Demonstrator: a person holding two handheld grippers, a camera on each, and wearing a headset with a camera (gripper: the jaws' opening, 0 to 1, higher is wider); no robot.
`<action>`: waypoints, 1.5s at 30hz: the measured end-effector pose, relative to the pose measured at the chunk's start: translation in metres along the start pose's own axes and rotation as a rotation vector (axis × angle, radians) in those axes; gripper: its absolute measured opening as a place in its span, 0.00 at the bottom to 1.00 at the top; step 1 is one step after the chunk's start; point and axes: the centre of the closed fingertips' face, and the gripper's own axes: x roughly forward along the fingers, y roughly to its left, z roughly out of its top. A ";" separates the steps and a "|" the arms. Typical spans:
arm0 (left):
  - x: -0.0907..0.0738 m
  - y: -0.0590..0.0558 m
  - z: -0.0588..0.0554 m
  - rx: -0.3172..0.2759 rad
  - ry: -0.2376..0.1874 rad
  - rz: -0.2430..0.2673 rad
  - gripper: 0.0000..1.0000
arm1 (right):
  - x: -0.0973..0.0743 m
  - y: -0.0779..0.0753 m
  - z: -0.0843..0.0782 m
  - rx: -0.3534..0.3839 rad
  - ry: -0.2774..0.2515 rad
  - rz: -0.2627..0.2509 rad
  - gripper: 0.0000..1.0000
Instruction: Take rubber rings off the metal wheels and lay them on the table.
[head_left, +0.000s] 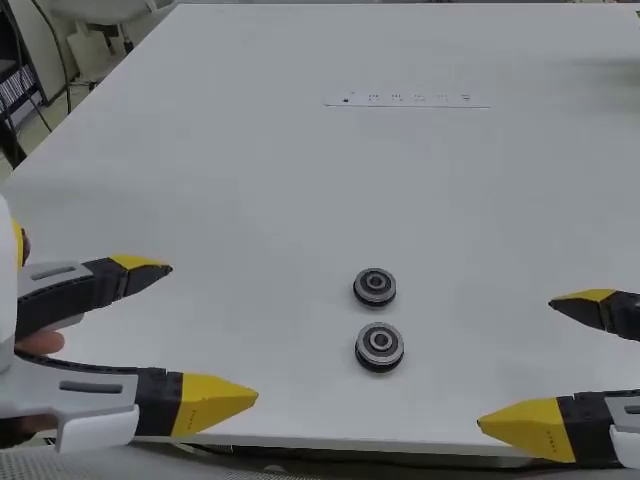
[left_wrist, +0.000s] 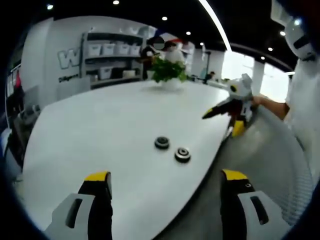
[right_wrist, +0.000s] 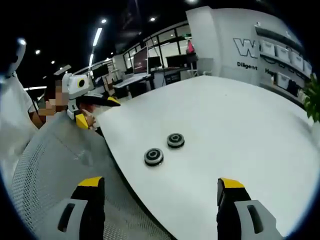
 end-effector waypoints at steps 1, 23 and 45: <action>0.000 0.000 0.000 -0.001 0.002 -0.001 0.91 | 0.000 0.000 0.000 0.001 0.000 0.001 0.93; 0.002 -0.005 -0.003 -0.010 0.020 -0.040 0.91 | 0.000 0.000 0.002 0.006 -0.008 0.002 0.92; 0.005 -0.002 0.047 0.078 -0.046 -0.108 0.91 | 0.001 -0.012 0.063 -0.138 -0.042 0.021 0.82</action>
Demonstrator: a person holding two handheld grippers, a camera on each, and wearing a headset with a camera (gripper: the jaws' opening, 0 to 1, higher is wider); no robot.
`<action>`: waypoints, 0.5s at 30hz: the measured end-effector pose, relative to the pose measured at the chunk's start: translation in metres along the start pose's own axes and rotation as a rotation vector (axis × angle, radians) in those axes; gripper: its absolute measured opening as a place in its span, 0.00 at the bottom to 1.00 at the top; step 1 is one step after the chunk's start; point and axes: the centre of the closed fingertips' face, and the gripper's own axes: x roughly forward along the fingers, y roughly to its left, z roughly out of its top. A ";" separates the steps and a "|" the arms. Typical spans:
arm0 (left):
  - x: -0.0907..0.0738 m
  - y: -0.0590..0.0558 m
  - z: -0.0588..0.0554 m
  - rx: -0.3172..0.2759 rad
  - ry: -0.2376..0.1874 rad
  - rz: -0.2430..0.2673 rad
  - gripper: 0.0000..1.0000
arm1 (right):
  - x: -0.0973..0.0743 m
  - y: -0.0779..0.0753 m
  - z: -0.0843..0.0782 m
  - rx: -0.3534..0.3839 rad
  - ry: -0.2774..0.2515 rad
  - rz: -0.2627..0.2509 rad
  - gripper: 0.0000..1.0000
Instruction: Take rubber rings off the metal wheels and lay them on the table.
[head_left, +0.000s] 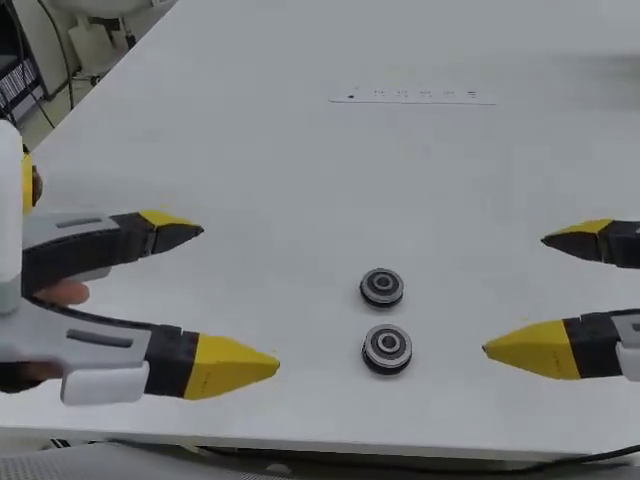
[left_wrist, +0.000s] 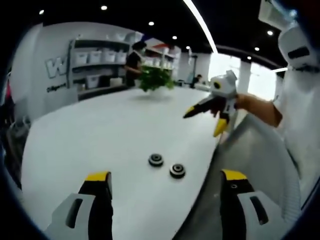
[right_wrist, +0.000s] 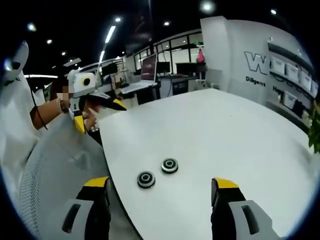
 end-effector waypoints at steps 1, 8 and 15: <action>0.002 0.001 0.004 0.013 0.000 -0.002 0.90 | 0.001 0.000 0.004 -0.012 -0.003 0.004 0.81; 0.016 0.005 0.024 0.072 -0.006 -0.028 0.90 | 0.010 -0.002 0.031 -0.082 -0.022 0.027 0.75; 0.035 0.008 0.051 0.102 -0.054 -0.065 0.88 | 0.025 -0.005 0.053 -0.120 -0.064 0.070 0.68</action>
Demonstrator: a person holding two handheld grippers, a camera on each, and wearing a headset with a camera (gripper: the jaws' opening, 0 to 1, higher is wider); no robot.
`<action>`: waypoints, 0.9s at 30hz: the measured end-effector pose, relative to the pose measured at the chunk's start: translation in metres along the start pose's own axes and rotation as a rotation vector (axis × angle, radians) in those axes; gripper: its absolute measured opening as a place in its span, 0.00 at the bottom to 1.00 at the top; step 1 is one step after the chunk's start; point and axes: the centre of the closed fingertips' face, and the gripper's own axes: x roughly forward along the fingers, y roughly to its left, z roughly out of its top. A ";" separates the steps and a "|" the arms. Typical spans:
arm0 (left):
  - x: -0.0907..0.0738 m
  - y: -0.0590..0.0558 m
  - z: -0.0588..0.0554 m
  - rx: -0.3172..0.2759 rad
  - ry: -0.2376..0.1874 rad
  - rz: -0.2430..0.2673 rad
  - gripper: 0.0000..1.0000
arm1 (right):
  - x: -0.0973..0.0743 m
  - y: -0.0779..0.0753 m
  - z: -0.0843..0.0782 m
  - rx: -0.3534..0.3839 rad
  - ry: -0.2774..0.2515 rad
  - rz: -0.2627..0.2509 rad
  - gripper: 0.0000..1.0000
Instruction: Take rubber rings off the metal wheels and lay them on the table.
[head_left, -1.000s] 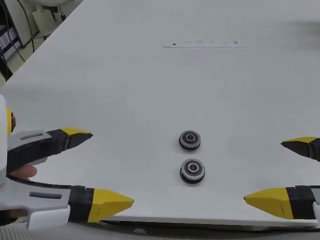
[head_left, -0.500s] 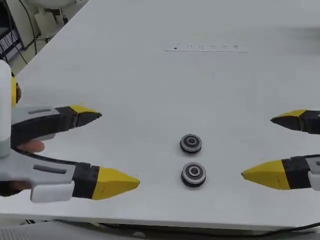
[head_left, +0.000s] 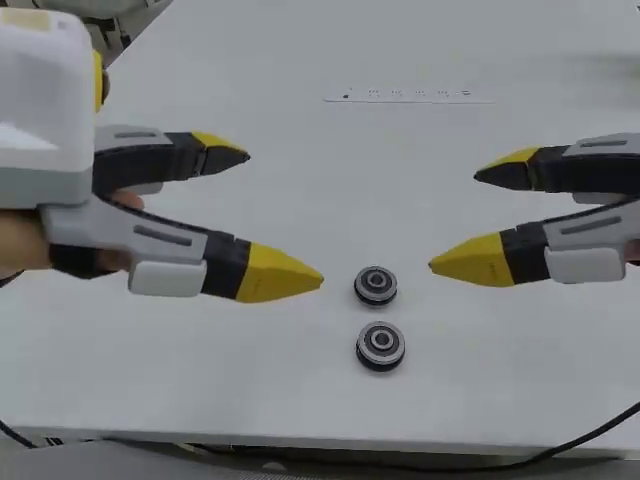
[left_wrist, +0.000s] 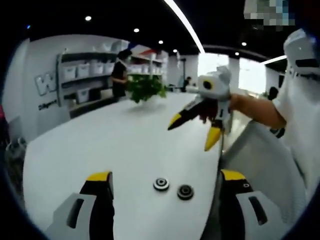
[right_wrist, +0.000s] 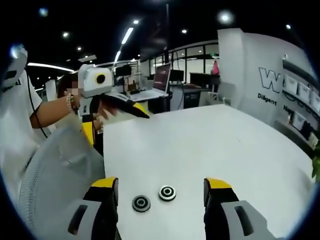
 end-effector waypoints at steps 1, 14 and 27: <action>0.004 0.002 0.004 -0.011 -0.017 -0.006 0.88 | 0.004 0.001 0.003 -0.005 -0.015 0.008 0.67; 0.046 0.008 0.004 -0.054 -0.141 -0.013 0.79 | 0.024 0.013 -0.002 0.035 -0.180 0.101 0.49; 0.066 -0.002 -0.029 -0.023 -0.109 -0.020 0.62 | 0.046 0.030 -0.048 0.097 -0.034 0.180 0.44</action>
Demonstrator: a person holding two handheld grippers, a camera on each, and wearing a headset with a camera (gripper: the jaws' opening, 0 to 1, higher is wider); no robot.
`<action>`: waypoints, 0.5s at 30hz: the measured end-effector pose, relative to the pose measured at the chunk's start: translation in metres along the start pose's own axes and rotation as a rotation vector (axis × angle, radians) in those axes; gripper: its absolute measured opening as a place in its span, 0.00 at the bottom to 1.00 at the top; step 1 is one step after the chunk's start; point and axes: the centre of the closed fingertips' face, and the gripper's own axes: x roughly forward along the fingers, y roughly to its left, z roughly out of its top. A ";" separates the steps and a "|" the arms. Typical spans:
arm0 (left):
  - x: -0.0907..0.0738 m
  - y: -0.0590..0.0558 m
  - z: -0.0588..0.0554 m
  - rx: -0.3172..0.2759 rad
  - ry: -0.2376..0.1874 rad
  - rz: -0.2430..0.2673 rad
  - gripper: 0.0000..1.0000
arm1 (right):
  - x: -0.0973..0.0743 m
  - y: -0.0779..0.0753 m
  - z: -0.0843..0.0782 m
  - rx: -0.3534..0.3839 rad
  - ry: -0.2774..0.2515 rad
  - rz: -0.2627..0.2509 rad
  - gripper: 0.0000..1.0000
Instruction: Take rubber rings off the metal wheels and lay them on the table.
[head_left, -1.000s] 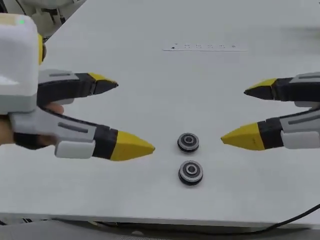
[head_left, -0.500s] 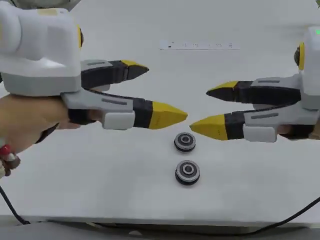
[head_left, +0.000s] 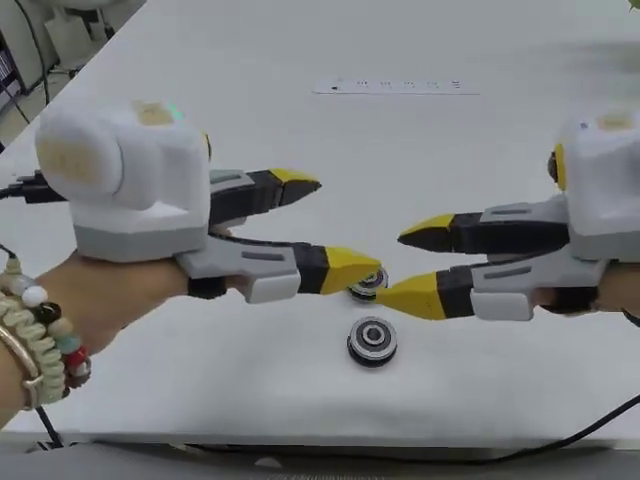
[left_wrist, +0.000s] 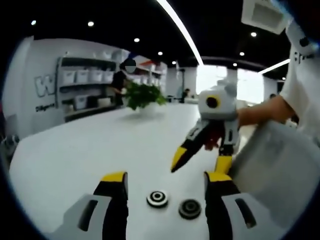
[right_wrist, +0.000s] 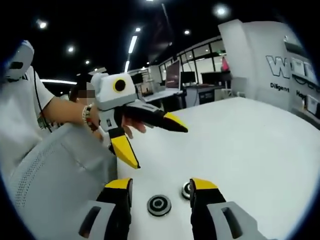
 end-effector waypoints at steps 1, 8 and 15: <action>0.002 -0.001 -0.002 -0.001 0.003 -0.003 0.61 | 0.002 0.000 -0.006 0.002 0.020 0.004 0.44; 0.014 -0.017 -0.028 0.037 0.083 -0.058 0.55 | 0.008 0.000 -0.040 0.038 0.125 0.009 0.42; 0.021 -0.035 -0.051 0.055 0.153 -0.128 0.50 | 0.015 0.005 -0.061 0.008 0.209 0.033 0.40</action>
